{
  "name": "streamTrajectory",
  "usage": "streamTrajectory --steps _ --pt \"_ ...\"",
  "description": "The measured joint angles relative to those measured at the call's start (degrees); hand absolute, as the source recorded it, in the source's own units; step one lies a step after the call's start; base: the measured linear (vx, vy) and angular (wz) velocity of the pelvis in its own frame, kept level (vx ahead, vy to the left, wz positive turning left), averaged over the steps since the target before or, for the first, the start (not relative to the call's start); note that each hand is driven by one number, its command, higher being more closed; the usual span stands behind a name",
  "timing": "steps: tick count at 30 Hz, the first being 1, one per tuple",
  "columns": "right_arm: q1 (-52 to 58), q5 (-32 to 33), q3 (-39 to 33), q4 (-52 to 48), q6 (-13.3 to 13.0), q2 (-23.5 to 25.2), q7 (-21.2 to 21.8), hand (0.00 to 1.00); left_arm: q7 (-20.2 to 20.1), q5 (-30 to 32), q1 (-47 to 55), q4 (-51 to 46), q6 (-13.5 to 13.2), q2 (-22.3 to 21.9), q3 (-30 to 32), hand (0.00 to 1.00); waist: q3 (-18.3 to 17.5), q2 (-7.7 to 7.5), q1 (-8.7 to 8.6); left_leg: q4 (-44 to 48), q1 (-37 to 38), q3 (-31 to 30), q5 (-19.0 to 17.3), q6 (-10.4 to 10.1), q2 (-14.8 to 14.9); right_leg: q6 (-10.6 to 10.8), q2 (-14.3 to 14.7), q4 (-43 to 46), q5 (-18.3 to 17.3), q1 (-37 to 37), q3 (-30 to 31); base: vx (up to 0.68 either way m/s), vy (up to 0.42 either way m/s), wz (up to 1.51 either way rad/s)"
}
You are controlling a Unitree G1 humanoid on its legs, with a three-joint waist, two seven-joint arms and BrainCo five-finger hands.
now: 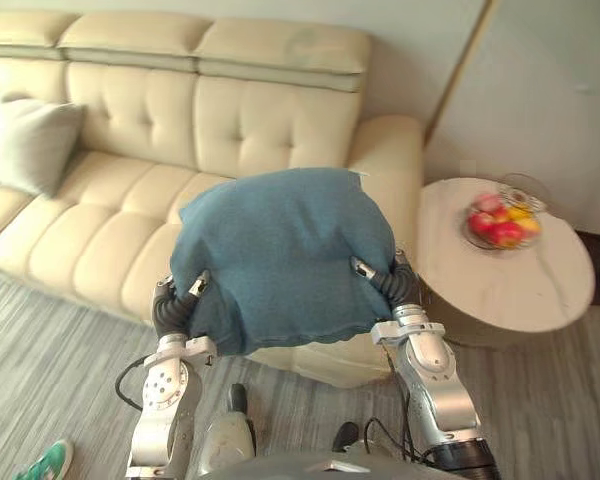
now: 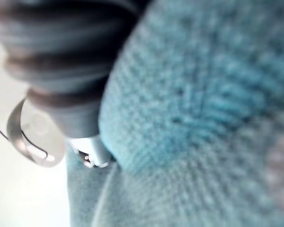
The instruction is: Pick up cushions and gather them together orderly.
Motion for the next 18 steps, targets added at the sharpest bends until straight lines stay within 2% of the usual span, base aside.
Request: streamTrajectory --steps 1,2,3,4,6,7,8,9,10,11,12,13,14,15,16,17,18 --pt "0.01 0.00 -0.19 0.00 -0.02 -0.01 -0.23 1.00 0.02 0.01 -0.21 0.01 -0.22 -0.34 -0.10 1.00 -0.13 0.20 -0.16 0.26 0.46 2.29 0.13 -0.46 1.49 0.81 -1.15 0.07 0.51 0.33 -1.05 0.03 0.330 0.65" --pt "0.01 0.01 -1.26 0.00 -0.06 -0.01 -0.29 1.00 0.05 0.01 -1.05 0.13 -0.55 -0.40 -0.71 1.00 -0.47 0.74 -0.38 0.24 1.32 6.01 -0.14 -1.40 3.50 2.61 -2.68 0.01 1.43 0.41 -2.10 0.04 0.417 0.58" --pt "0.05 0.01 -1.77 0.00 -0.07 0.02 -0.33 1.00 0.04 0.01 -1.58 0.26 -0.57 -0.37 -1.03 1.00 -0.62 0.99 -0.62 0.06 1.56 7.91 0.88 -3.41 4.04 3.46 -3.16 -0.03 1.73 0.61 -2.37 0.07 0.583 0.90" --pt "0.62 0.01 -2.92 0.14 -0.06 1.00 -0.45 1.00 0.00 -0.03 -3.88 1.63 -0.59 0.50 -1.71 1.00 -0.45 -1.29 -1.97 -0.19 1.85 10.85 4.34 -3.64 0.21 4.80 -7.44 -1.29 3.01 2.31 -3.32 0.06 0.441 0.75" --pt "1.13 0.00 -2.90 0.14 -0.11 2.20 -0.40 1.00 -0.03 -0.35 -4.09 2.32 -0.71 1.76 -1.72 1.00 -1.08 -2.84 -2.25 0.54 1.34 10.92 3.24 -2.23 -2.45 4.46 -9.52 -1.99 3.33 2.49 -2.45 0.06 0.373 0.52" --pt "1.56 -0.04 -2.90 0.23 -0.16 3.35 -0.40 1.00 -0.13 -0.47 -4.18 2.85 -0.75 2.54 -1.63 1.00 -1.10 -3.61 -2.27 5.84 -0.57 10.86 -0.68 -0.71 -3.83 4.11 -11.83 -0.71 3.68 2.47 -1.09 0.08 0.404 0.20" --pt "1.74 -0.05 -2.73 1.04 -0.15 3.63 -0.35 1.00 -0.19 -0.45 -4.12 3.45 -0.80 2.63 -1.54 1.00 -0.99 -3.57 -1.62 10.67 -1.69 11.43 -4.15 0.36 -3.95 4.50 -13.60 2.10 4.40 1.51 1.11 0.07 0.412 0.07" --pt "1.74 -0.05 -2.59 1.79 -0.15 3.71 -0.35 1.00 -0.21 -0.44 -4.11 3.95 -0.83 2.71 -1.49 1.00 -0.98 -3.55 -1.30 12.15 -1.79 11.82 -5.36 0.78 -4.13 4.30 -14.48 3.79 4.85 0.78 2.30 0.06 0.427 -0.18" --pt "1.59 -0.01 -2.44 3.42 -0.16 3.90 -0.34 1.00 -0.36 -0.37 -4.14 4.94 -0.94 2.92 -1.44 1.00 -0.98 -3.55 -0.76 13.53 -1.62 12.31 -6.84 1.61 -4.66 2.85 -15.93 7.01 6.00 -0.98 3.98 0.07 0.466 -0.30" --pt "1.04 0.00 -2.04 6.06 -0.16 3.93 -0.34 1.00 -0.82 -0.21 -3.89 5.50 -0.94 3.17 -1.00 1.00 -0.84 -3.38 -0.36 13.56 -1.17 13.49 -7.57 2.76 -5.21 -2.83 -17.26 12.08 7.99 -4.99 6.96 0.07 0.433 -0.29" --pt "0.39 0.00 -1.91 7.68 -0.12 4.07 -0.34 1.00 -1.00 -0.08 -3.86 5.59 -0.94 3.50 -0.72 1.00 -0.49 -3.22 -0.78 13.35 -1.14 13.20 -7.96 3.52 -5.25 -2.42 -16.09 16.58 4.88 -7.94 11.19 0.05 0.303 -0.16" --pt "0.35 0.01 -1.92 8.07 -0.04 4.12 -0.35 1.00 -1.04 0.08 -3.83 5.66 -0.94 3.74 -0.72 1.00 -0.37 -3.22 -1.08 13.12 -1.12 13.00 -8.03 3.80 -5.28 -1.12 -14.42 18.82 2.15 -9.06 13.84 0.05 0.158 0.12" --pt "0.36 0.03 -1.92 8.50 -0.02 4.54 -0.31 1.00 -1.12 0.09 -3.81 6.09 -0.94 4.26 -0.72 1.00 0.76 -3.63 -1.75 11.20 0.44 12.07 -7.77 4.58 -6.32 0.02 -9.72 22.78 -4.28 -10.18 18.43 0.07 0.152 0.23" --pt "0.57 0.11 -1.98 8.51 -0.02 4.65 -0.16 1.00 -1.26 0.09 -3.65 7.21 -0.93 4.37 -0.73 1.00 1.40 -3.93 -2.22 8.91 2.52 11.73 -7.46 5.03 -7.52 0.84 -5.63 24.06 -8.32 -10.50 20.58 0.08 0.129 0.22" --pt "0.59 0.20 -1.97 8.51 -0.02 4.53 -0.06 1.00 -1.33 0.08 -3.48 7.67 -0.88 4.31 -0.74 1.00 1.41 -3.95 -2.47 7.89 3.37 11.75 -7.42 5.10 -8.05 0.91 -3.89 24.04 -9.48 -10.77 20.99 0.12 0.105 0.07" --pt "0.51 0.58 -1.96 8.50 -0.04 4.18 0.02 1.00 -1.82 0.08 -3.17 7.95 -0.64 4.27 -0.84 1.00 1.55 -4.16 -2.83 5.15 5.65 12.39 -7.24 5.40 -9.34 -0.35 0.24 23.03 -11.08 -12.35 19.87 0.13 0.076 -0.07" --pt "0.47 0.76 -1.96 8.51 -0.04 3.89 0.01 1.00 -2.11 0.09 -3.31 7.95 -0.64 4.23 -0.84 1.00 1.90 -4.15 -3.02 3.12 7.21 12.95 -6.98 5.85 -10.17 -0.87 2.69 20.93 -11.03 -13.59 18.48 0.15 0.064 -0.12"
